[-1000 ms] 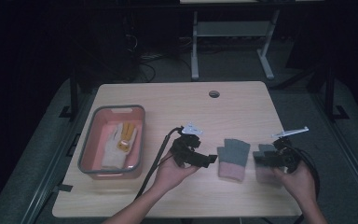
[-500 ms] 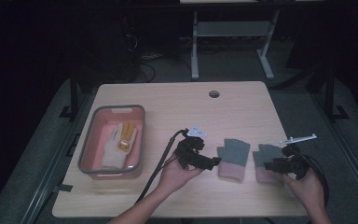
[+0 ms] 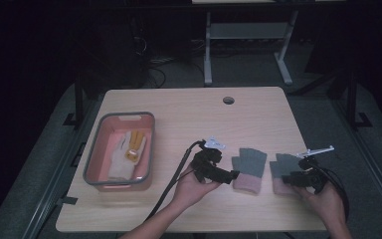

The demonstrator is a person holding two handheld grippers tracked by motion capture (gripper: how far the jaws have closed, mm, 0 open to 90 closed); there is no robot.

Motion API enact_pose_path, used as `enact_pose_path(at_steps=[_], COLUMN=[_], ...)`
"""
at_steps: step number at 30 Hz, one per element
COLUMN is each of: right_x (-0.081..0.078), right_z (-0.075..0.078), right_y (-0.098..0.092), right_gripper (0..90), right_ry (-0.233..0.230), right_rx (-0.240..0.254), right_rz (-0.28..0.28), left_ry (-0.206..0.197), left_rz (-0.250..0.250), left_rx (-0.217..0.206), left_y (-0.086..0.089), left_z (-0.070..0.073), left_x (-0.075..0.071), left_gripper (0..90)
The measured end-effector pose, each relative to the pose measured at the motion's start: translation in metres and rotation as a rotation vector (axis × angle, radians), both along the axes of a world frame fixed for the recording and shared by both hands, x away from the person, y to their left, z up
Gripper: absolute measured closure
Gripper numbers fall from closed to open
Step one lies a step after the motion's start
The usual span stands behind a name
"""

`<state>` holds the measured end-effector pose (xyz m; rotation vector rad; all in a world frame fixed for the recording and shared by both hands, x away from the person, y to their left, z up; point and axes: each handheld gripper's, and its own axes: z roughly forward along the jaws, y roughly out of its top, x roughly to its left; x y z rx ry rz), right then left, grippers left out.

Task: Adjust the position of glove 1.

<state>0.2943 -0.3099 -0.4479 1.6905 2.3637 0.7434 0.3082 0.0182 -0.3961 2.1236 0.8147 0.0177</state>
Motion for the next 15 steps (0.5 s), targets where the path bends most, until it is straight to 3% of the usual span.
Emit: enact_pose_path(at_steps=[4, 9, 15], right_x=[-0.0029, -0.0027, -0.0013], right_z=[-0.0027, -0.0025, -0.0008], right_y=[-0.0036, -0.0031, -0.0036], right_gripper=[64.2, 77.1, 81.6], right_ry=[-0.020, -0.017, -0.011], right_rx=[0.036, 0.042, 0.047], right_rz=[-0.014, -0.024, -0.031], left_ry=[-0.002, -0.003, -0.004], left_rz=[-0.008, 0.003, 0.006], left_rx=[0.007, -0.002, 0.007], left_y=[0.0002, 0.0013, 0.0031], left_z=[-0.0005, 0.0002, -0.0001], left_x=[-0.0010, -0.0011, 0.0004], left_gripper=[18.8, 18.8, 18.9])
